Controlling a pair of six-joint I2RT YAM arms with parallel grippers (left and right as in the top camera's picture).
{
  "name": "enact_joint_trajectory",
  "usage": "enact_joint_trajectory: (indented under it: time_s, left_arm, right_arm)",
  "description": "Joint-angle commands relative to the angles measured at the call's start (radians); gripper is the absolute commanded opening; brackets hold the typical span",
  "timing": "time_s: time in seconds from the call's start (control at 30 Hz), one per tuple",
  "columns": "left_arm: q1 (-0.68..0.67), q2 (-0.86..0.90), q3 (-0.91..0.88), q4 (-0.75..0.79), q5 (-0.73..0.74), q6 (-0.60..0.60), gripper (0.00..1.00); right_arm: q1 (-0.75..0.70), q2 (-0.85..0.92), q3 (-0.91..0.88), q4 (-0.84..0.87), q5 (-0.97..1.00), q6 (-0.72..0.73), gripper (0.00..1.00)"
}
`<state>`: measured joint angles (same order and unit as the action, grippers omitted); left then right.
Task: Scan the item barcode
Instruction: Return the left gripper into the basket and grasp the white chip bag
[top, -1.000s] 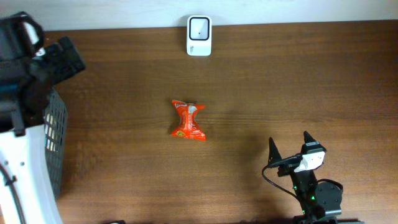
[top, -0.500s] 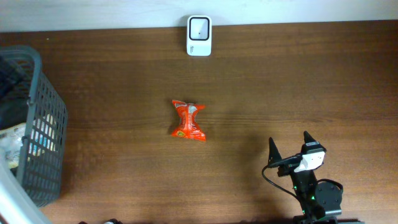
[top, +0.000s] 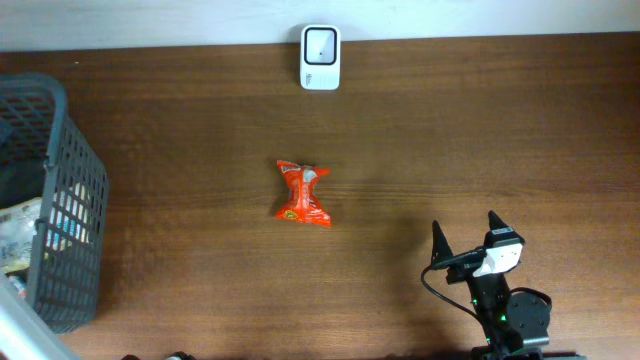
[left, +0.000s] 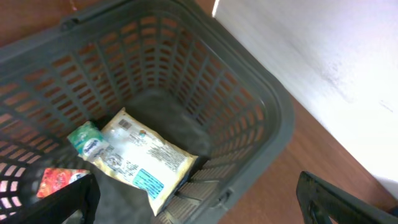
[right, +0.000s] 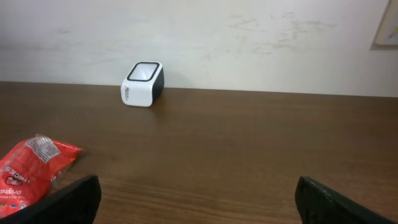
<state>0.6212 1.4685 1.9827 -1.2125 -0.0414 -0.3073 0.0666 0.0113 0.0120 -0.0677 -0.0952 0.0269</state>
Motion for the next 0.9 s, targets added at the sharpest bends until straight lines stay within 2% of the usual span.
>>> enact_joint_trajectory:
  time_s: [0.0, 0.23, 0.37, 0.67, 0.87]
  left_arm:
    - [0.042, -0.01, 0.019, -0.005, -0.021, -0.034, 0.99]
    - [0.144, 0.079, 0.014, -0.055, -0.031, -0.074, 0.98]
    - [0.137, 0.183, 0.013, -0.093, -0.026, -0.074, 0.94]
    - [0.089, 0.276, 0.013, -0.077, -0.035, -0.074, 0.95]
    - [0.088, 0.365, 0.013, -0.061, -0.034, -0.074, 0.91]
  right_arm:
    - [0.005, -0.003, -0.006, -0.004, 0.002, 0.011, 0.99]
    - [0.005, -0.003, -0.006, -0.004, 0.002, 0.011, 0.99]
    - [0.005, -0.003, -0.006, -0.004, 0.002, 0.011, 0.99]
    - [0.005, -0.003, -0.006, -0.004, 0.002, 0.011, 0.99]
    - [0.005, -0.003, -0.006, -0.004, 0.002, 0.011, 0.99]
